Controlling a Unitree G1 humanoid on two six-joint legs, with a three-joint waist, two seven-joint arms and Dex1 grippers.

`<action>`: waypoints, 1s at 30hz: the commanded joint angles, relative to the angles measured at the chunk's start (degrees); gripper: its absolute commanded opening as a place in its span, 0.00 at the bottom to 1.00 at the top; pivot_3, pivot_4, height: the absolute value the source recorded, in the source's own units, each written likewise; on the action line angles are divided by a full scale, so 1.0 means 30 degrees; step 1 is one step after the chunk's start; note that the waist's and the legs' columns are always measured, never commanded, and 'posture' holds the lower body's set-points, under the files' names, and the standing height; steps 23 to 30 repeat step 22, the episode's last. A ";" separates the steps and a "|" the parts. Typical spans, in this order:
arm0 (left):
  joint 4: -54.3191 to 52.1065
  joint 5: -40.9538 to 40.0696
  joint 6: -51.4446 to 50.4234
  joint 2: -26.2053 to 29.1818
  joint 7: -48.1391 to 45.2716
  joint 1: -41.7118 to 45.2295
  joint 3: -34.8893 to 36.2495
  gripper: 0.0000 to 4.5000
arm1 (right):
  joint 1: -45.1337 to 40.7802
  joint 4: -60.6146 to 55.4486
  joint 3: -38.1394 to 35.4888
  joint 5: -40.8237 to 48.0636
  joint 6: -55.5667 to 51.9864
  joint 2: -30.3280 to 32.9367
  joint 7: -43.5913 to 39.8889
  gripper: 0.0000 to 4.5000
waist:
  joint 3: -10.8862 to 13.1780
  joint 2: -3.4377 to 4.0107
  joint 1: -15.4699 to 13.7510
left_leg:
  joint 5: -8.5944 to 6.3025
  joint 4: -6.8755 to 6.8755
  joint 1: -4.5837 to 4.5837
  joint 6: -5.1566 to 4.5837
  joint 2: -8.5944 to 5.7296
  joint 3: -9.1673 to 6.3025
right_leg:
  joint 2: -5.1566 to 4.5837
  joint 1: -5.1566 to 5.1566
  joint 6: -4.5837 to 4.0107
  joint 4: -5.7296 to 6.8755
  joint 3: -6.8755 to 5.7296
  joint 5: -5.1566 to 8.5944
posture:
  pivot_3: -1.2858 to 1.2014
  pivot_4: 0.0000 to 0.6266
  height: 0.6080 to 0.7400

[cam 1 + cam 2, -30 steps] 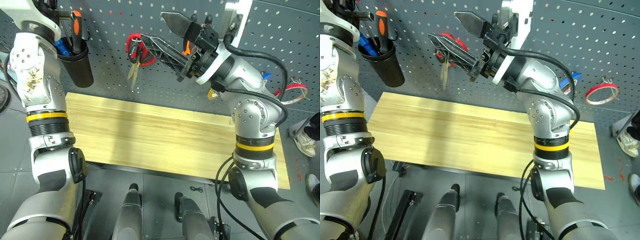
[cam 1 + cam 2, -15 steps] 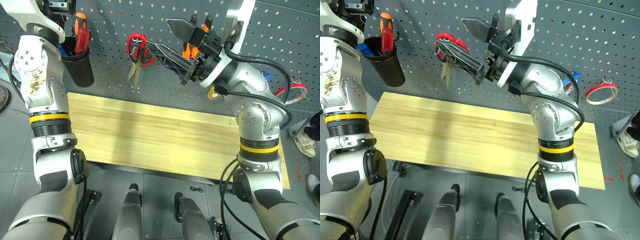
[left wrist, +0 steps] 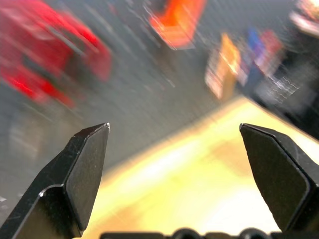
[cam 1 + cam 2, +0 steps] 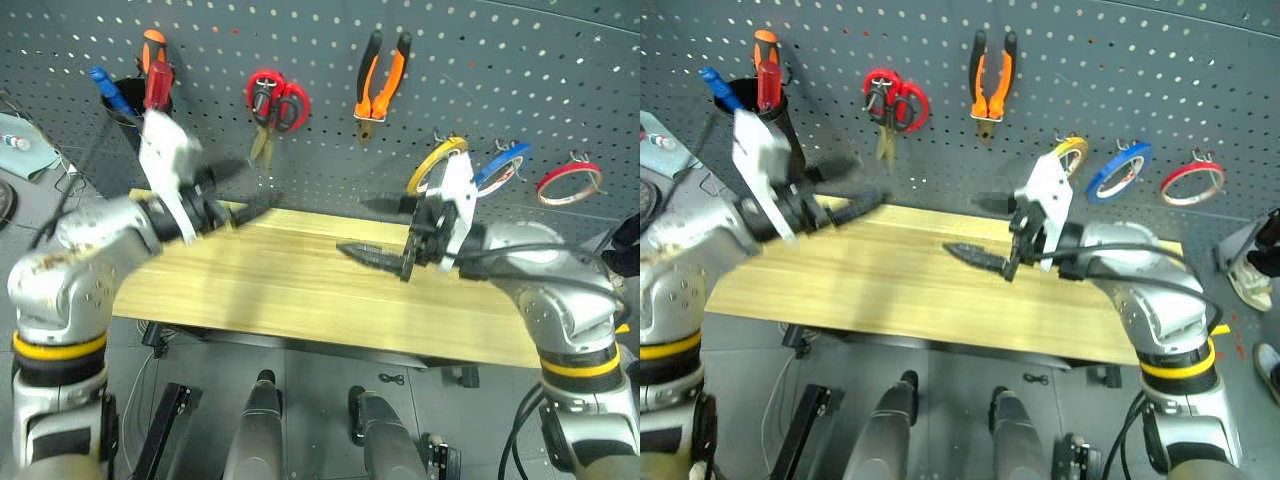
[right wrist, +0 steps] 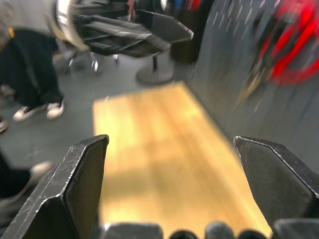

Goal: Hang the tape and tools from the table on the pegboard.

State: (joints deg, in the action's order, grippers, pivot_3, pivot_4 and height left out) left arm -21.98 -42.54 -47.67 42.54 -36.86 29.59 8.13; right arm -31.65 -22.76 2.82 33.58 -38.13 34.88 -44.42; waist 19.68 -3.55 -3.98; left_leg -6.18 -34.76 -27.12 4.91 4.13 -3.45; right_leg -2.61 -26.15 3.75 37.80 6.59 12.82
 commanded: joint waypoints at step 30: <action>1.0329 1.0903 1.0912 -0.5238 -0.2615 -0.2255 -0.7487 0.99 | 0.8607 0.3310 -0.0339 -0.7165 0.4208 -0.0655 0.4456 1.00 | -0.1413 0.0237 0.0852 | 0.0066 0.0005 0.0146 -0.0095 -0.0001 0.0072 | 0.0002 0.0176 0.0049 -0.0077 0.0058 -0.0011 | 0.56 0.34 1.00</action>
